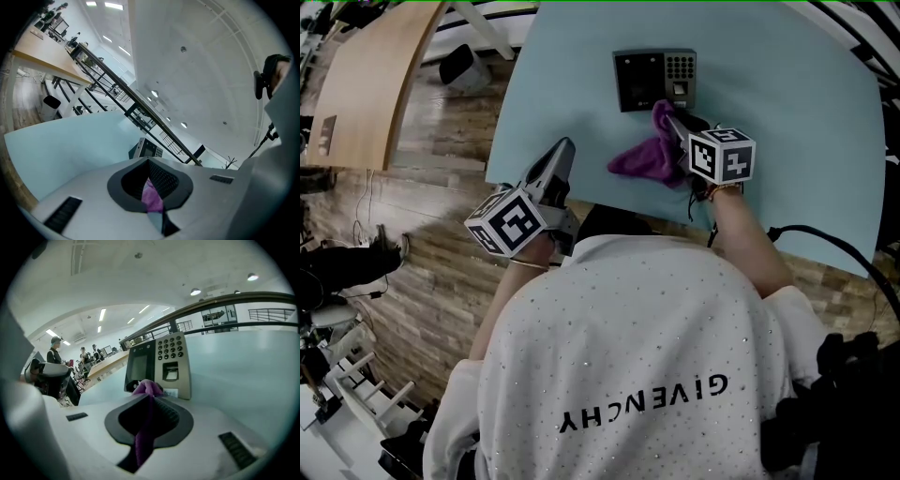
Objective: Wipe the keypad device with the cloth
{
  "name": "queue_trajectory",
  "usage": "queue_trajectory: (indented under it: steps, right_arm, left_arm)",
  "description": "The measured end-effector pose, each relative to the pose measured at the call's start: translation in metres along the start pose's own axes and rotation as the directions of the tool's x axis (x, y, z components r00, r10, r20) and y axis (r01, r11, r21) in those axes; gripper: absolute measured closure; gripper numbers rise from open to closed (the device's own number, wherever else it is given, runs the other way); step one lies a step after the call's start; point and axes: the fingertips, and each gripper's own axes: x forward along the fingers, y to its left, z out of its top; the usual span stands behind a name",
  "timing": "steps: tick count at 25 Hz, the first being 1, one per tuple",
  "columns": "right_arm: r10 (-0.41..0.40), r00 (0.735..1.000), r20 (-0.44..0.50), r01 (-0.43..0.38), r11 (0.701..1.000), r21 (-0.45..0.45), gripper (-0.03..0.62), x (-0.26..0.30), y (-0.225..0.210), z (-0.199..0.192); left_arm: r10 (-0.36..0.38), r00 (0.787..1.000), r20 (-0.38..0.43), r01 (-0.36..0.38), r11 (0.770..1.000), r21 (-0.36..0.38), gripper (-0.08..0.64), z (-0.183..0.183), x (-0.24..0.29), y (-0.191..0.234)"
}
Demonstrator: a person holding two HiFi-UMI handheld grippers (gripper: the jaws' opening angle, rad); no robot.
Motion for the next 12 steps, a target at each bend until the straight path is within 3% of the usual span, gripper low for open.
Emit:
queue_trajectory:
  steps: [12]
  right_arm:
    - [-0.173, 0.983, 0.063, 0.159, 0.971, 0.18, 0.568, -0.043, -0.084, 0.001]
  left_arm:
    - [0.022, 1.0, 0.003, -0.022, 1.0, 0.002, 0.566, -0.004, -0.009, -0.005]
